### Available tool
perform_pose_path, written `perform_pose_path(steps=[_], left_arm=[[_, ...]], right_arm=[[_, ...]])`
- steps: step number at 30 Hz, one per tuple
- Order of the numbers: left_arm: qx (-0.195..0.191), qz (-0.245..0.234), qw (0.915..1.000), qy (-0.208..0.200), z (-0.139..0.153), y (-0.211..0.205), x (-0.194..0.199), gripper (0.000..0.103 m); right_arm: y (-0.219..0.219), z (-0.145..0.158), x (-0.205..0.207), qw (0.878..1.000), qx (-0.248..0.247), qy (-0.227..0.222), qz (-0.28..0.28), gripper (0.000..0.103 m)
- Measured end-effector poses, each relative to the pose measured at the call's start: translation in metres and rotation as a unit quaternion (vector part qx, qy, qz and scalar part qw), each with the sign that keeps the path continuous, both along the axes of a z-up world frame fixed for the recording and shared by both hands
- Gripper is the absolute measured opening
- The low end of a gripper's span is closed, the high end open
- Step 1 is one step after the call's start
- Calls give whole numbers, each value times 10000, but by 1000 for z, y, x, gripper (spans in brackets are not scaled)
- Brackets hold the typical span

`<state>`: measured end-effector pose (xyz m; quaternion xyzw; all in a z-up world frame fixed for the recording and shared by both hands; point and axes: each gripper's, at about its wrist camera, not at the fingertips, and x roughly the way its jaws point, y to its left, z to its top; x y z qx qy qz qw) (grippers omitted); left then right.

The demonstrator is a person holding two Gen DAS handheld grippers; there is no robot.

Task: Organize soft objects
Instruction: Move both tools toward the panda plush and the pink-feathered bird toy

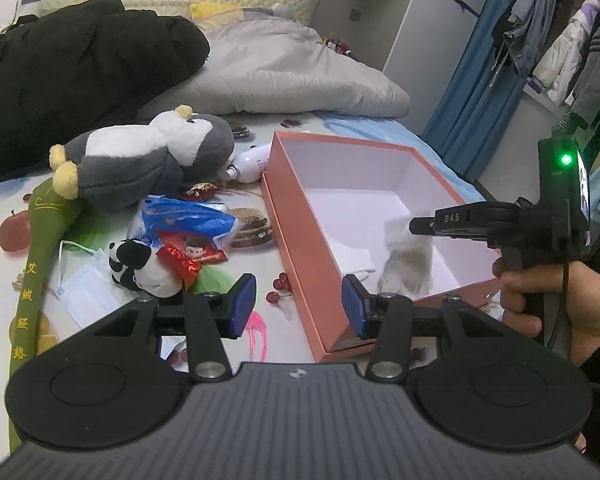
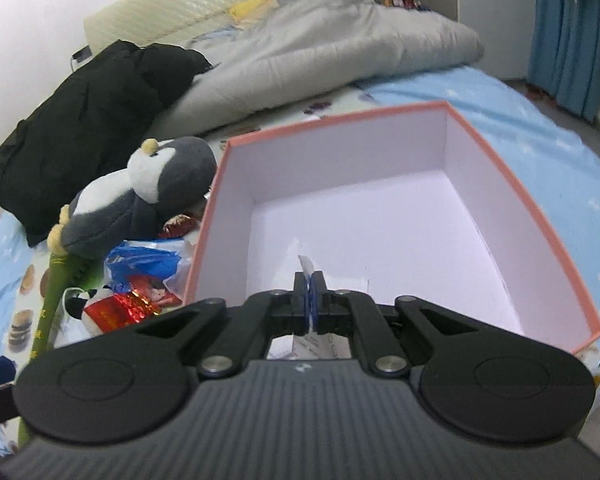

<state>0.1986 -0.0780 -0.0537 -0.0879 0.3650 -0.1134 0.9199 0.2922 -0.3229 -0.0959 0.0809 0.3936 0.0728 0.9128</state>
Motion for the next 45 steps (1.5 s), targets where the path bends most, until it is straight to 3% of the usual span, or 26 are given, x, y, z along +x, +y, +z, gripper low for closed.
perform_pose_path(steps=[2, 3, 4, 5, 6, 24, 37, 45], left_arm=[[-11, 9, 10000, 15, -1, 0, 0, 54], [-18, 16, 10000, 21, -1, 1, 0, 54], [-26, 22, 10000, 24, -1, 1, 0, 54], [-31, 19, 10000, 21, -1, 1, 0, 56], [-30, 19, 10000, 10, -1, 1, -1, 58], [-22, 153, 9997, -187, 7, 15, -27, 60], [-28, 441, 9990, -53, -12, 39, -67, 62], [-106, 862, 9960, 230, -42, 68, -74, 62]], right_arm=[[1, 0, 1, 10000, -8, 68, -30, 10], [0, 0, 0, 10000, -3, 72, -24, 16], [0, 1, -1, 10000, 9, 51, -4, 24], [0, 2, -4, 10000, 37, 10, 19, 40], [-2, 3, -6, 10000, 77, -43, 33, 46], [17, 44, -109, 9934, 449, -925, 512, 44], [51, 18, -175, 9916, 333, -616, 1088, 44], [83, -2, -181, 9874, 213, -424, 1508, 44]])
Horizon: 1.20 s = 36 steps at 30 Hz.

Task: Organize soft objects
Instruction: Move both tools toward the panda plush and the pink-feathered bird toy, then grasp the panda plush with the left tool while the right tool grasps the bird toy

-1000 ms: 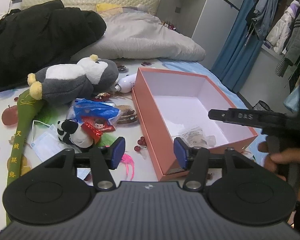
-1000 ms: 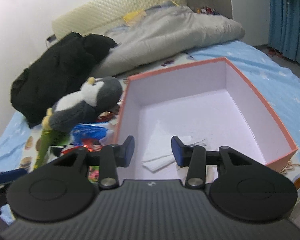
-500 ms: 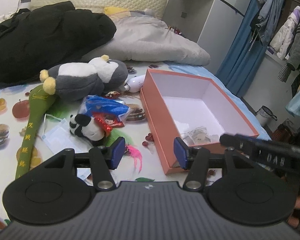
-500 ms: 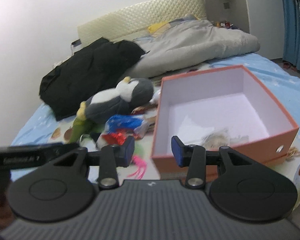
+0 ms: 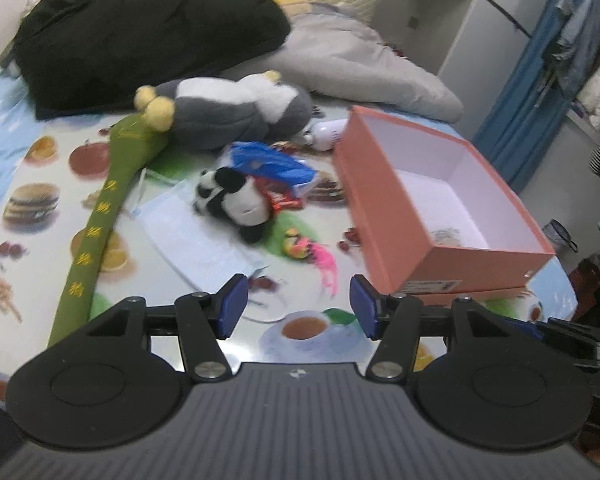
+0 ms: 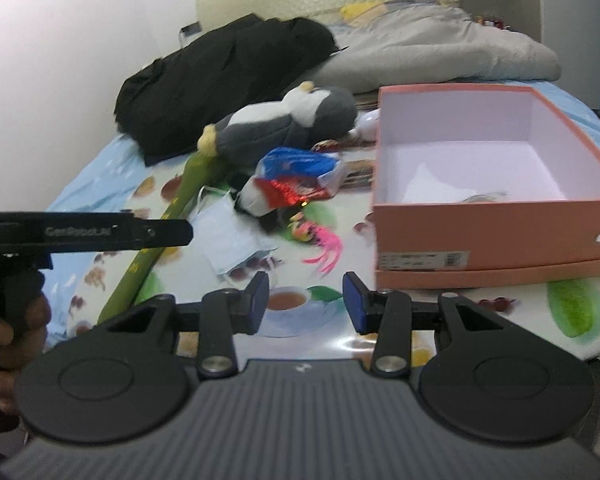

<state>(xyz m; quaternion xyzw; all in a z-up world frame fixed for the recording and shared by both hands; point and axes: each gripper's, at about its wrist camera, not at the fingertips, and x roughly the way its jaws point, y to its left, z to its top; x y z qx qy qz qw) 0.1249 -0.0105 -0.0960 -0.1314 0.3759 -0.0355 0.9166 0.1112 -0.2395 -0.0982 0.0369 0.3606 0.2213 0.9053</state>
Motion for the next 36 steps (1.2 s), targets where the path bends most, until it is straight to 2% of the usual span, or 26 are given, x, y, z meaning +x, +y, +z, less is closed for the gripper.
perform_pose_path(steps=[4, 12, 18, 24, 27, 36], left_arm=[[-30, 226, 9997, 112, -13, 20, 12, 62], [-166, 488, 9982, 299, -40, 51, 60, 62], [-208, 392, 9985, 316, -52, 54, 106, 62], [-610, 517, 9962, 349, -67, 61, 148, 62], [-761, 592, 9947, 364, -75, 63, 162, 62], [-804, 615, 9928, 633, -95, 60, 190, 62]], right_arm=[[18, -7, 12, 9998, -36, 46, 199, 44], [56, -34, 59, 9981, -435, 75, 423, 44], [76, -54, 98, 9963, -700, 113, 487, 44], [87, -75, 131, 9946, -914, 207, 441, 44], [91, -83, 143, 9931, -1046, 237, 474, 44], [106, -101, 163, 9882, -1349, 276, 668, 43]])
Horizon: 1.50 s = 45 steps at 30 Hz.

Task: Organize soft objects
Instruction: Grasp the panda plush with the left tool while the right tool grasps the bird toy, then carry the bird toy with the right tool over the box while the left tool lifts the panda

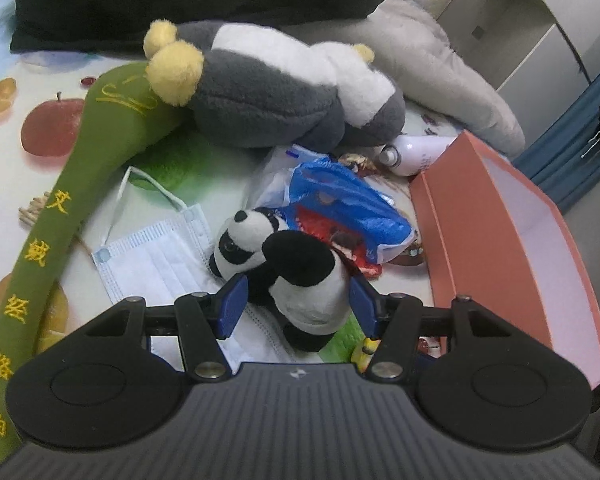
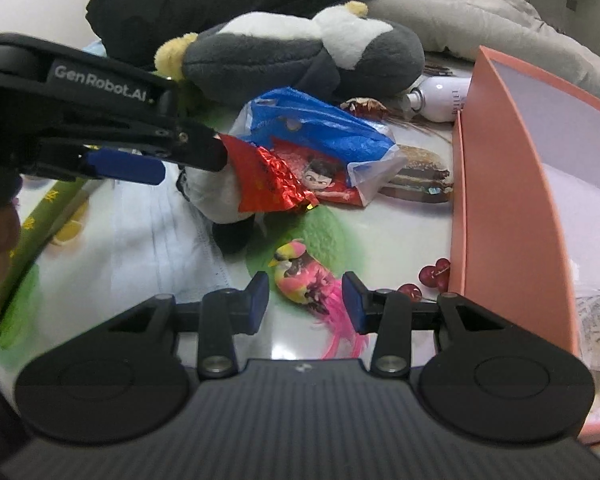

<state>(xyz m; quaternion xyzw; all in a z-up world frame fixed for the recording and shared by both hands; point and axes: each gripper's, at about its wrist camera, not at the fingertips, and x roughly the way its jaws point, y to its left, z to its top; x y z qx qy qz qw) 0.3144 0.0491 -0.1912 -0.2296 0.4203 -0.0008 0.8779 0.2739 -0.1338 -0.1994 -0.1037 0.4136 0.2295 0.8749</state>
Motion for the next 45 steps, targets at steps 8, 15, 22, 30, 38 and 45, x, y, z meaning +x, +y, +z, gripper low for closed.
perform_pose_path(steps=[8, 15, 22, 30, 38, 45], left_arm=[[-236, 18, 9997, -31, -8, -2, 8, 52], [-107, -138, 9997, -149, 4, -6, -1, 34], [13, -183, 9996, -236, 21, -2, -28, 29], [40, -191, 9990, -405, 36, 1, -71, 28], [51, -551, 9980, -311, 37, -13, -112, 28], [-24, -607, 9982, -23, 21, -21, -138, 30]], right_arm=[[2, -12, 9, 9998, -37, 172, 31, 36], [-2, -5, 4, 9998, 99, 184, -52, 20], [-7, 12, -12, 9997, 224, 78, -85, 20], [-19, 26, -43, 9990, 384, 54, -232, 20], [-32, 30, -77, 9976, 548, 176, -372, 20], [-46, 18, -95, 9959, 614, 377, -538, 20]])
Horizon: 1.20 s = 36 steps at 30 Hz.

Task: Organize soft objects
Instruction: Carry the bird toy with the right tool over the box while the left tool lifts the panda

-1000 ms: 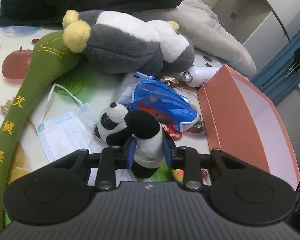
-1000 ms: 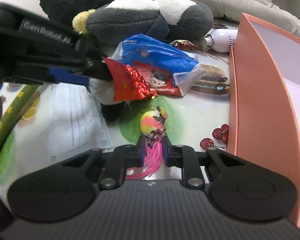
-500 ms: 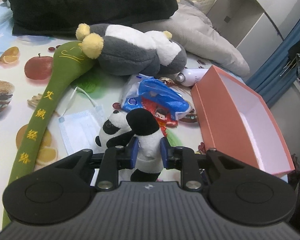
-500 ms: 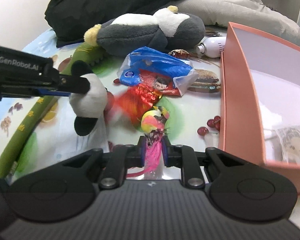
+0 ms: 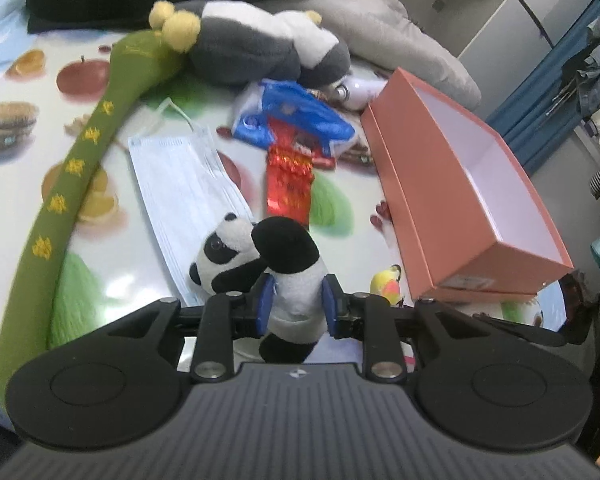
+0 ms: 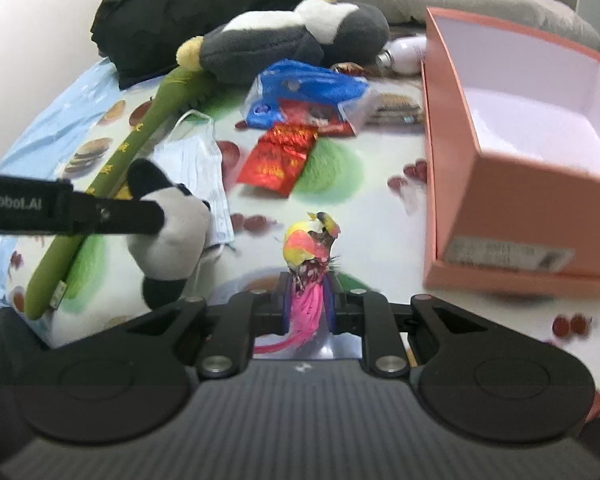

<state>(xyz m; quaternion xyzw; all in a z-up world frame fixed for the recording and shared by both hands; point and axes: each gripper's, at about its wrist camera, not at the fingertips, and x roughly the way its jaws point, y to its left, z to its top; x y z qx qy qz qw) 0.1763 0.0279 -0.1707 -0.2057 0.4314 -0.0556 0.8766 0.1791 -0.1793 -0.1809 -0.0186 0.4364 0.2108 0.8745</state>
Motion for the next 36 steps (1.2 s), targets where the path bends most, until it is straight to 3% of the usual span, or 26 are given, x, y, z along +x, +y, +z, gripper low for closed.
perform_pose_path(steps=[11, 22, 31, 36], left_arm=[[345, 129, 9991, 187, -14, -34, 12, 48], [621, 242, 9973, 318, -30, -54, 25, 48], [579, 398, 9969, 357, -35, -52, 35, 52], [710, 220, 9971, 184, -30, -56, 32, 43]], right_arm=[[-19, 0, -10, 9997, 212, -80, -91, 20], [-43, -6, -19, 9990, 370, 21, -234, 20], [-47, -7, -19, 9986, 455, 64, -262, 20], [-49, 0, -21, 9986, 459, -20, -279, 20]])
